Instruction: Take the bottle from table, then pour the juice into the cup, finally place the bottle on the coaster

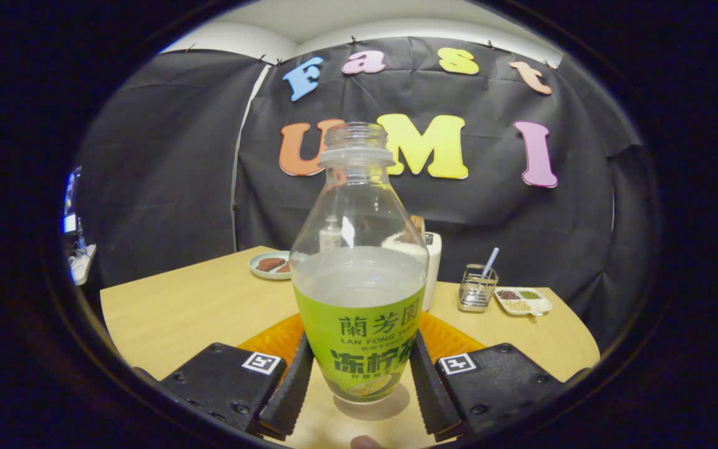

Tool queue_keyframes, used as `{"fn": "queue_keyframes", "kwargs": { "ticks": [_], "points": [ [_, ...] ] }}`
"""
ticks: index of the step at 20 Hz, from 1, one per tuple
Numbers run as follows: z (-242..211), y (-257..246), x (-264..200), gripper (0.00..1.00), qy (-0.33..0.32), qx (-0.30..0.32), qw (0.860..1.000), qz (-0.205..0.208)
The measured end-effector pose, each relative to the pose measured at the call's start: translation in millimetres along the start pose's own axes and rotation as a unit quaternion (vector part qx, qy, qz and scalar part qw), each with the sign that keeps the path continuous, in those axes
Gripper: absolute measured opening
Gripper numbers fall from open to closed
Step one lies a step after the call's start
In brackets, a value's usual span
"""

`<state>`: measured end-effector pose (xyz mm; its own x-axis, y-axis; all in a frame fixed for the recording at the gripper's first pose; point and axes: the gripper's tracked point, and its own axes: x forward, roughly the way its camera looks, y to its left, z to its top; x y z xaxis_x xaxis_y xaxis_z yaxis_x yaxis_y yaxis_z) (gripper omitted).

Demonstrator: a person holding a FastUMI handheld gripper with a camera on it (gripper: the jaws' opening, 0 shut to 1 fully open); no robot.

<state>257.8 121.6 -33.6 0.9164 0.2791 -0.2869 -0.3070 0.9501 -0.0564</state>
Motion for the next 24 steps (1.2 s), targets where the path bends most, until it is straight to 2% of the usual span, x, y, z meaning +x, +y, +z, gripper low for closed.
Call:
{"fn": "queue_keyframes", "kwargs": {
  "ticks": [10,20,21,22,24],
  "points": [
    [-61.4,-25.2,33.4,0.8,0.039,0.025,0.999,-0.004],
    [-77.4,-38.1,43.7,0.85,0.035,0.032,0.999,-0.011],
    [-77.3,-37.6,43.4,0.87,0.035,0.031,0.999,-0.011],
    [-77.9,-38.3,42.7,0.95,0.036,0.031,0.999,-0.013],
    [-76.4,-37.4,40.6,0.99,0.035,0.034,0.999,-0.014]
  ]
}}
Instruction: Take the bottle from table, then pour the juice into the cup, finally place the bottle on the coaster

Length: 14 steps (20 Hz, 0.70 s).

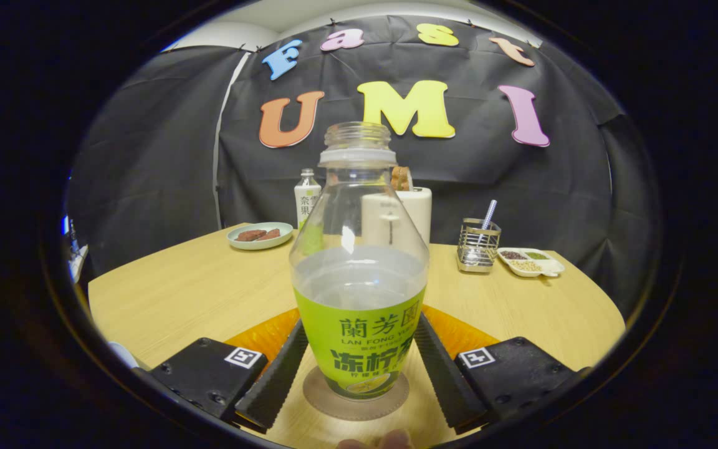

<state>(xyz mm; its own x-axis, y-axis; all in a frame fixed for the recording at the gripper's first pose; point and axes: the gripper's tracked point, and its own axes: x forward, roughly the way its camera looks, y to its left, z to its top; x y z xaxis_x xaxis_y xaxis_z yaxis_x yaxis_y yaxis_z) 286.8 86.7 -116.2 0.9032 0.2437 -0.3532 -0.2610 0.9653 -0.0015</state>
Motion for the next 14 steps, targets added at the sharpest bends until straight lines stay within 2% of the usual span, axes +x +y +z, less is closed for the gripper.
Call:
{"fn": "queue_keyframes", "kwargs": {
  "ticks": [8,14],
  "points": [
    [20.5,4.7,-46.0,1.0,-0.036,0.015,0.999,-0.016],
    [30.3,0.1,-104.7,0.99,-0.071,0.042,0.995,-0.055]
  ]
}}
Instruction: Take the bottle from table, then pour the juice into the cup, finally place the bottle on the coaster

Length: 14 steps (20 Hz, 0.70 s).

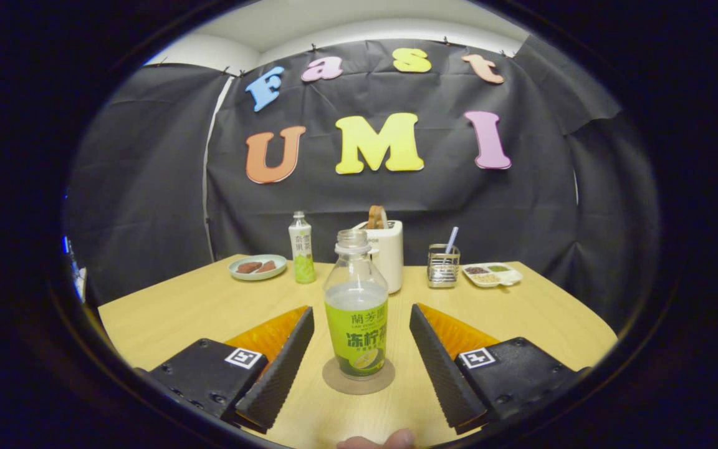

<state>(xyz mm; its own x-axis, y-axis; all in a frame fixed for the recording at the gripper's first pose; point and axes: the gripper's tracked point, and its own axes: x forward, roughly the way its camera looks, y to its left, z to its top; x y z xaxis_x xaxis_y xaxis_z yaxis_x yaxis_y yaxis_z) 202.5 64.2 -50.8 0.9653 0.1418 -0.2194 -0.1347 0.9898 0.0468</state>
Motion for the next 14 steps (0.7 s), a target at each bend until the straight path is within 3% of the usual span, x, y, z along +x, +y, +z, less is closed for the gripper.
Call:
{"fn": "queue_keyframes", "kwargs": {
  "ticks": [14],
  "points": [
    [32.6,-5.9,-141.0,1.0,-0.072,-0.029,0.992,-0.096]
  ]
}}
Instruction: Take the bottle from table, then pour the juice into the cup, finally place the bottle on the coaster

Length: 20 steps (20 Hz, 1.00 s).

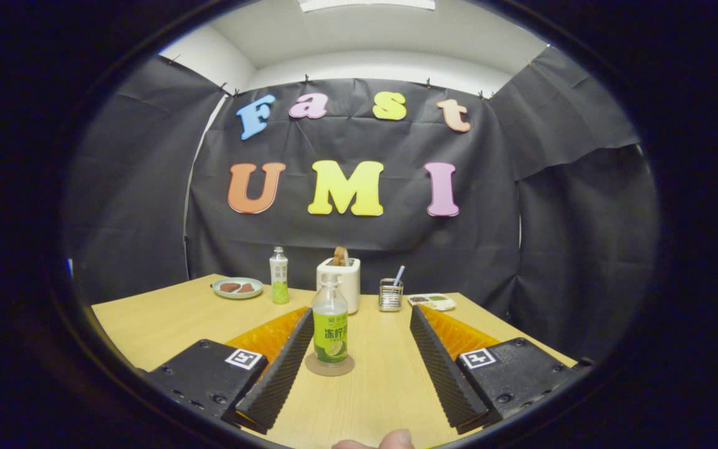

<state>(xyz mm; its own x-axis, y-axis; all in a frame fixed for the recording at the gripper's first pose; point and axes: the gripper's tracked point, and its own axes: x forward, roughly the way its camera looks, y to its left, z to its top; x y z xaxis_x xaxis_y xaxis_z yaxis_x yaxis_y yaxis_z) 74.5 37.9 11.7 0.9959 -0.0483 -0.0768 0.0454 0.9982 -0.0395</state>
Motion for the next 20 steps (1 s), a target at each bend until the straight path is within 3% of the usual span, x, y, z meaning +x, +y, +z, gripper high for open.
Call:
{"fn": "queue_keyframes", "kwargs": {
  "ticks": [8,13,20],
  "points": [
    [11.9,25.3,-34.0,1.0,-0.015,-0.018,1.0,0.013],
    [0.5,38.7,-31.1,0.99,-0.001,-0.007,0.999,0.031],
    [-6.9,28.6,-24.2,1.0,0.004,0.015,1.0,0.02]
  ]
}}
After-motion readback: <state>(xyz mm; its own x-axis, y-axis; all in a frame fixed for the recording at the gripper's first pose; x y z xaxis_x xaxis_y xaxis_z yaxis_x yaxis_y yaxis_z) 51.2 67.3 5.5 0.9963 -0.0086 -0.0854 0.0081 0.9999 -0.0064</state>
